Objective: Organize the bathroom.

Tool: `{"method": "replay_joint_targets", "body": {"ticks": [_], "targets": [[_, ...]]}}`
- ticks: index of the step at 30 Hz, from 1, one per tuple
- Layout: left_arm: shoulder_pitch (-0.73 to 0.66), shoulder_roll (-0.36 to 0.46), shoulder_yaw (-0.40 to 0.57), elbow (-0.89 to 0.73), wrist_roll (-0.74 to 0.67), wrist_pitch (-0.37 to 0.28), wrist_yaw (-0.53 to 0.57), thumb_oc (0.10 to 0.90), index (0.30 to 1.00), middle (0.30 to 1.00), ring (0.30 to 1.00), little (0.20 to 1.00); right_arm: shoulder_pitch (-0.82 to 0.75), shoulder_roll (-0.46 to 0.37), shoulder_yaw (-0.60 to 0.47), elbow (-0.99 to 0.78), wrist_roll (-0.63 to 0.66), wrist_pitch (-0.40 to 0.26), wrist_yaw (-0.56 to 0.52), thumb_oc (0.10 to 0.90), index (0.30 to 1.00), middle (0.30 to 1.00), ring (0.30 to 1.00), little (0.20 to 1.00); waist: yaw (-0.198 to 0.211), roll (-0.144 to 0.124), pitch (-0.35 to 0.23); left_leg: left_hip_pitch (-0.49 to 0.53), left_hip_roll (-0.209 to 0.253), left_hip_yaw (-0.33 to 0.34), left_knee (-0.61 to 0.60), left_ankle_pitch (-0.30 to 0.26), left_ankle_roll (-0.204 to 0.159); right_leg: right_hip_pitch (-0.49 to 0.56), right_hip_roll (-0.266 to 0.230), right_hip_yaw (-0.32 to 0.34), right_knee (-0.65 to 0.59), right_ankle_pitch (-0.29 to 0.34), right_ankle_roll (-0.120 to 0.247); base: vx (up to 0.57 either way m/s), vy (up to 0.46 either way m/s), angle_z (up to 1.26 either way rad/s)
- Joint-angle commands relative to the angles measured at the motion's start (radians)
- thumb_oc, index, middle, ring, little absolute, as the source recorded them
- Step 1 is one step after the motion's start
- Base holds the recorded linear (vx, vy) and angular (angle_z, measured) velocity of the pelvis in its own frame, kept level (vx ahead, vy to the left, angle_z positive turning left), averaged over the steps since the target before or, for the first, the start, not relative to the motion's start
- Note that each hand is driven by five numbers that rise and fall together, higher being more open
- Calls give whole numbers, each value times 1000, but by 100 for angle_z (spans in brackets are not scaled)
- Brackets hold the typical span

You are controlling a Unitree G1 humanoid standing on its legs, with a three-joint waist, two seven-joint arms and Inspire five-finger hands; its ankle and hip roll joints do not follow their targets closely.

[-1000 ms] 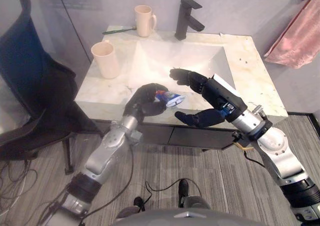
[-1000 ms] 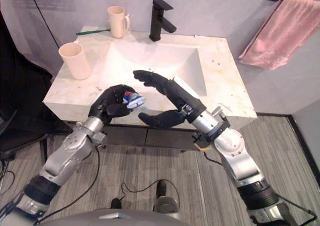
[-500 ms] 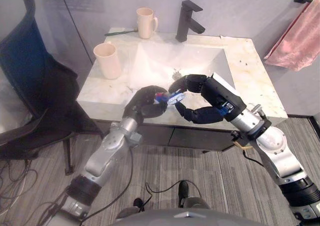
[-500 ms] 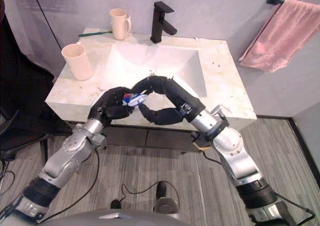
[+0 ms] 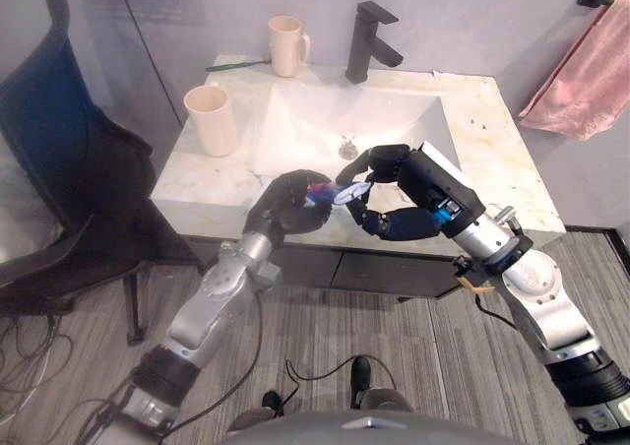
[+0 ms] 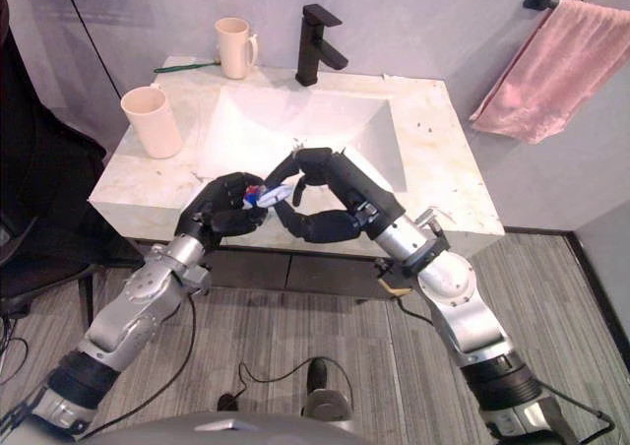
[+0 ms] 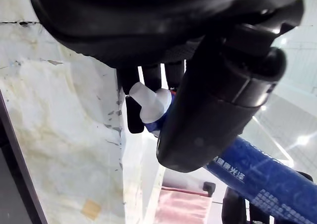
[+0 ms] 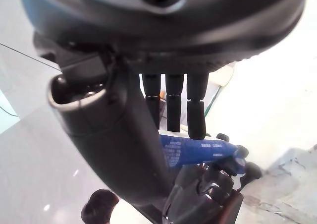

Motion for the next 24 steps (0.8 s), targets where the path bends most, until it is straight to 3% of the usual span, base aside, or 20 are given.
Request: {"method": "replay_joint_targets", "body": {"ticks": [1, 2, 4, 5, 6, 18, 24], "targets": [[-136, -40, -3, 27, 34, -71, 11, 400, 300, 300, 300, 300, -131, 1, -58, -28, 29, -123, -60, 400, 300, 300, 300, 300, 9, 35, -47, 8, -23, -19, 17, -71, -10, 108, 35, -71, 4, -183, 73, 0, 0, 0], [-135, -40, -2, 27, 38, -70, 16, 400, 300, 300, 300, 300, -131, 0, -60, -27, 26, -126, -66, 400, 300, 300, 300, 300, 9, 35, -47, 8, -23, -19, 17, -71, -10, 108, 35, -71, 4, -183, 74, 0, 0, 0], [-130, -36, 1, 29, 48, -71, 34, 588, 582, 582, 582, 582, -134, -4, -66, -26, 7, -140, -103, 400, 300, 300, 300, 300, 11, 36, -47, 9, -23, -20, 15, -71, -11, 109, 35, -71, 3, -182, 74, -1, 21, 0], [-125, -33, 5, 38, 66, -76, 53, 638, 658, 658, 658, 658, -141, -7, -74, -24, -13, -152, -150, 400, 300, 300, 300, 300, 14, 36, -47, 9, -23, -22, 14, -70, -11, 109, 34, -72, 3, -182, 74, -2, 39, 0], [-123, -31, 6, 39, 68, -78, 54, 800, 900, 900, 900, 900, -142, -7, -76, -23, -18, -157, -159, 400, 300, 300, 300, 300, 15, 36, -47, 9, -23, -22, 15, -70, -11, 109, 34, -73, 4, -182, 74, -1, 51, 0], [-38, 9, 79, -19, 207, -136, 170, 800, 900, 900, 900, 900, -219, -24, -157, 37, -214, -269, -587, 400, 300, 300, 300, 300, 78, 32, -43, 5, -35, -50, 19, -81, -5, 110, 7, -101, 11, -176, 83, -9, 58, 2], [42, 31, 142, -46, 210, -181, 218, 800, 900, 900, 900, 900, -257, -44, -188, 54, -275, -285, -743, 400, 300, 300, 300, 300, 116, 26, -39, -1, -41, -67, 28, -89, -3, 108, -7, -118, 17, -174, 85, -9, 48, 9]]}}
